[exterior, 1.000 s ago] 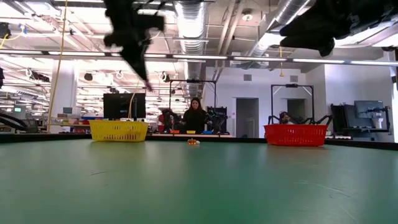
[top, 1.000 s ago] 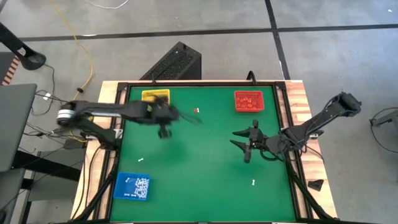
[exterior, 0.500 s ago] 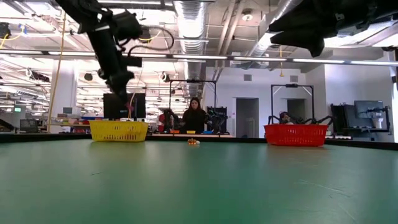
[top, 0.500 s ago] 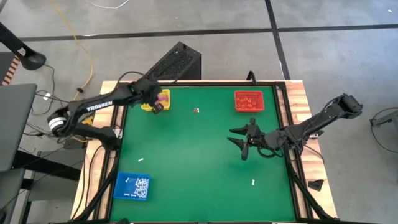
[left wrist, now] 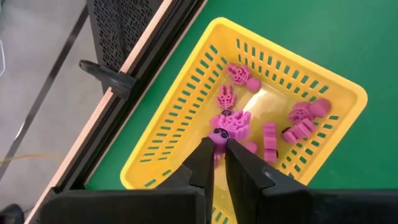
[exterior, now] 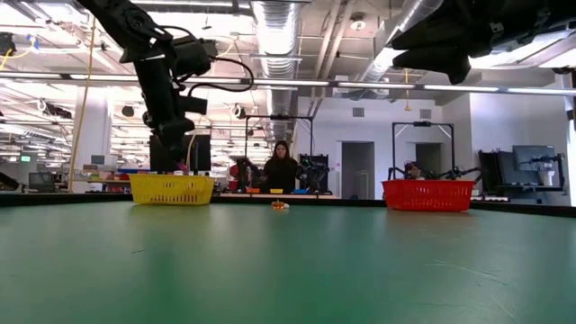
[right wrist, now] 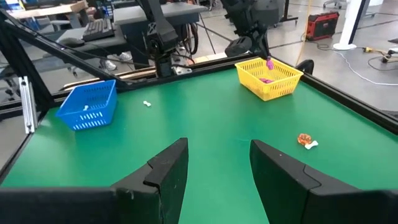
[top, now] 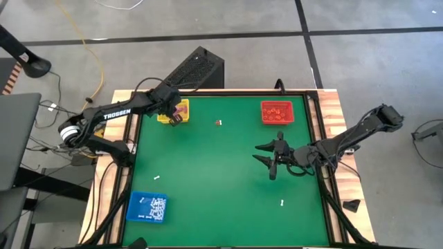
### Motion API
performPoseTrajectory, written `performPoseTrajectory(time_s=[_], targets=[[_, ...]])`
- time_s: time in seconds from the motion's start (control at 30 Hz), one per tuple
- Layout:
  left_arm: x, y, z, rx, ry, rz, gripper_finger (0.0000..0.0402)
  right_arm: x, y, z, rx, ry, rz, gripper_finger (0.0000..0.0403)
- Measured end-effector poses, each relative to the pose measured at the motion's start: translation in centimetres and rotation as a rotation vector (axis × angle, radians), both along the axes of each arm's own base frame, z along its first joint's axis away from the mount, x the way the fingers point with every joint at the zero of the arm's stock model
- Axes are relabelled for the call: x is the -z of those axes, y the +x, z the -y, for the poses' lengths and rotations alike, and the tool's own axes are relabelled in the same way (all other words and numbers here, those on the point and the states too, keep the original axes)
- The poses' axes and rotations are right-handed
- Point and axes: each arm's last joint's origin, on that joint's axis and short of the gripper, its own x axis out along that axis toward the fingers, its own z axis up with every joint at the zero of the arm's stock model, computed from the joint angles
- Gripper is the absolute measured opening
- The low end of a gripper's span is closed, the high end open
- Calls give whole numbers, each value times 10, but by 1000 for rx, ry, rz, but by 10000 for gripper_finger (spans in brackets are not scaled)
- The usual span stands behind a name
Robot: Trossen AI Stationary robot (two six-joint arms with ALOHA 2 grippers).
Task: Sort Halloween decoration
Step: Put the pink skeleton toy into the yellow bin, then put the white bone toy into the blue bin
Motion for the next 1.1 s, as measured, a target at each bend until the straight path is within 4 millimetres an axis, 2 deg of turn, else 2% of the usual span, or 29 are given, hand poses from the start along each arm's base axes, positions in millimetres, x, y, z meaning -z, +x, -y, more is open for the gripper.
performPoseTrajectory(time_s=[0.1, 0.37, 0.43, 0.53, 0.6, 0.7, 0.83, 1.0, 1.1], targets=[[0, 0, 0, -9, -2, 6, 44, 0, 0, 0, 1, 0, 0, 202], [-1, -1, 0, -41, 2, 11, 139, 0, 0, 0, 3, 12, 5, 202], [-8, 0, 1, -68, -18, 8, 153, -2, 1, 0, 8, 66, 22, 202], [-26, -1, 10, -51, -78, 30, 161, -14, 2, -8, -80, 109, 20, 202], [-37, -3, 25, -10, -126, 96, 162, -19, 4, -17, -126, 123, -16, 202], [-48, -5, 54, 87, -140, 273, 158, -17, 6, -32, -149, 152, -153, 202], [-50, -3, 102, 267, -111, 592, 154, -17, 7, -47, -64, 338, -406, 202], [-31, -1, 160, 523, -53, 1055, 153, -14, 13, -54, 208, 618, -730, 202], [-11, -5, 181, 587, 10, 1182, 153, -6, 26, -62, 339, 830, -856, 202]])
